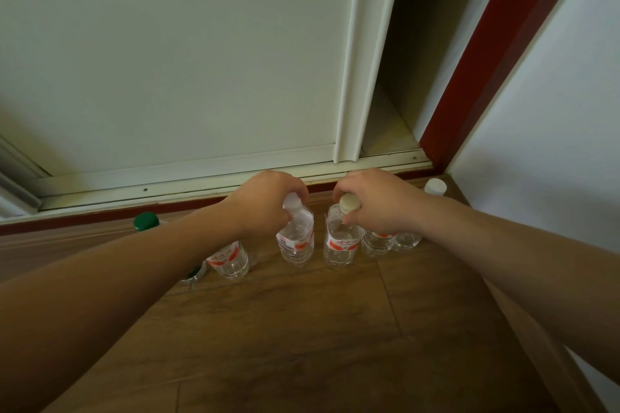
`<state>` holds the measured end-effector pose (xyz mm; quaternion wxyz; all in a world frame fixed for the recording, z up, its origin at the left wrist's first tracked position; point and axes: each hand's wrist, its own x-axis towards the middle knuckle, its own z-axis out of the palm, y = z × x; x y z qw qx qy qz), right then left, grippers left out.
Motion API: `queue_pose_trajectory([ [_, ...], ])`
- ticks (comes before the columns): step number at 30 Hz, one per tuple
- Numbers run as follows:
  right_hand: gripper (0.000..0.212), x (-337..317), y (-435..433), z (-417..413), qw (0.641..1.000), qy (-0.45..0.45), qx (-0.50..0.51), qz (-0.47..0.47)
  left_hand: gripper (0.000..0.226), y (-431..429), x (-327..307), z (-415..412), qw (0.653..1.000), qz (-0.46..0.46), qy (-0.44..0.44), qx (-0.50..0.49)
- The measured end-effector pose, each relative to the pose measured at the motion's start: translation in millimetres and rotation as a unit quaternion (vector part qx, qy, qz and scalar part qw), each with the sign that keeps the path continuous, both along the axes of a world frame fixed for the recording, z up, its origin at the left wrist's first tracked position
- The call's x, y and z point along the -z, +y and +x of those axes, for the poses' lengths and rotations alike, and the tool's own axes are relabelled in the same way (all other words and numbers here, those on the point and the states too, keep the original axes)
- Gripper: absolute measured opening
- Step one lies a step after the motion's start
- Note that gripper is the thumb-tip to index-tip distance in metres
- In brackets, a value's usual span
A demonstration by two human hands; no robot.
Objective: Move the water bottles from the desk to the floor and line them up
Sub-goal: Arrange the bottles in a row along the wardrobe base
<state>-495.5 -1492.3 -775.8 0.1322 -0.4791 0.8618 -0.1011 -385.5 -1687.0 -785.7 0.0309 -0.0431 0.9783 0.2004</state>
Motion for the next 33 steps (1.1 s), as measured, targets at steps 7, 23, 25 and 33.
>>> queue_pose_trajectory([
  [7,0.031,0,2,3,1.0,-0.002,0.005,0.007,0.037,6,0,-5,1.0,-0.003,-0.002,0.014],
  [23,0.03,3,4,-2,1.0,0.004,0.012,0.001,0.027,10,2,-8,0.999,-0.015,0.024,-0.046],
  [25,0.031,3,4,-2,1.0,0.004,0.012,0.003,0.029,10,2,-9,0.997,-0.027,0.023,-0.061],
  [33,0.031,7,4,-6,1.0,0.009,0.006,0.005,0.032,17,8,-15,0.995,-0.036,0.021,-0.089],
])
